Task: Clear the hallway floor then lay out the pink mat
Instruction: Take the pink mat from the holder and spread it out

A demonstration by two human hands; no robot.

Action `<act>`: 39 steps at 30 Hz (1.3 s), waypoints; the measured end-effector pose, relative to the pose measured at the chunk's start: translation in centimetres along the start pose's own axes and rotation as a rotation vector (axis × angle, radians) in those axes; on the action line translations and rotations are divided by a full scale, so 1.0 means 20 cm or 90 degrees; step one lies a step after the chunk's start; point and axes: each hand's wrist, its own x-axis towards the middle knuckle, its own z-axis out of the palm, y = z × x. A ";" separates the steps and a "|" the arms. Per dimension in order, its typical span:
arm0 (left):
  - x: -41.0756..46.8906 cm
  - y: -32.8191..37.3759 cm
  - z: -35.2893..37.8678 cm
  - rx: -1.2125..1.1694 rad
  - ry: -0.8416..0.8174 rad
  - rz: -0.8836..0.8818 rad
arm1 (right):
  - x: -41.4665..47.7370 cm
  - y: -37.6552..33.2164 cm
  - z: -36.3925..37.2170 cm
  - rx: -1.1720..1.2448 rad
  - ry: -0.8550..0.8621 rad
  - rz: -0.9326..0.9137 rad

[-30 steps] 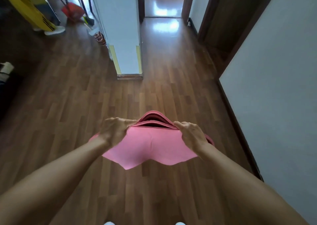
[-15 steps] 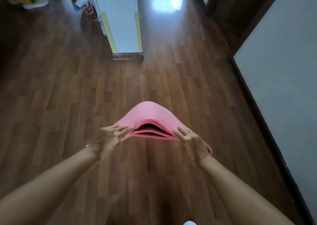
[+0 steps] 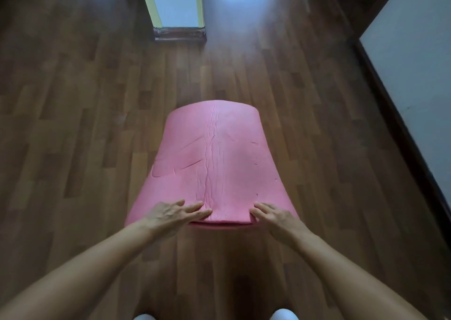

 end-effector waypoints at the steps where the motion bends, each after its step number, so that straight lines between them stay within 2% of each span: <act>1: 0.03 0.00 0.08 0.010 -0.011 0.003 | 0.03 0.01 0.07 -0.011 -0.009 -0.007; 8: 0.15 -0.02 0.63 0.022 -0.090 0.020 | 0.25 0.03 0.65 -0.055 -0.061 -0.082; 15: 0.29 -0.10 1.02 0.008 -0.108 0.026 | 0.52 0.06 1.09 -0.080 -0.040 -0.086; 17: 0.34 -0.14 1.02 -0.004 -0.042 0.019 | 0.56 0.07 1.10 -0.053 0.018 -0.096; 19: 0.44 -0.16 1.02 0.039 0.143 0.033 | 0.61 0.09 1.09 -0.023 0.106 -0.055; 20: 0.48 -0.17 1.00 0.058 0.207 0.012 | 0.64 0.10 1.06 0.009 0.106 0.007; 22: 0.59 -0.20 0.99 0.016 0.169 -0.048 | 0.70 0.13 1.03 0.104 0.068 0.174; 23: 0.64 -0.22 1.00 -0.017 0.092 -0.087 | 0.73 0.15 1.03 0.128 0.058 0.226; 25: 0.71 -0.24 1.01 -0.050 0.014 -0.123 | 0.79 0.17 1.01 0.128 0.024 0.269; 30: 0.68 -0.29 1.12 -0.078 -0.079 -0.137 | 0.92 0.12 1.10 0.075 -0.099 0.274; 39: 0.47 -0.52 1.27 -0.116 -0.032 -0.141 | 1.06 -0.11 1.17 0.058 -0.108 0.248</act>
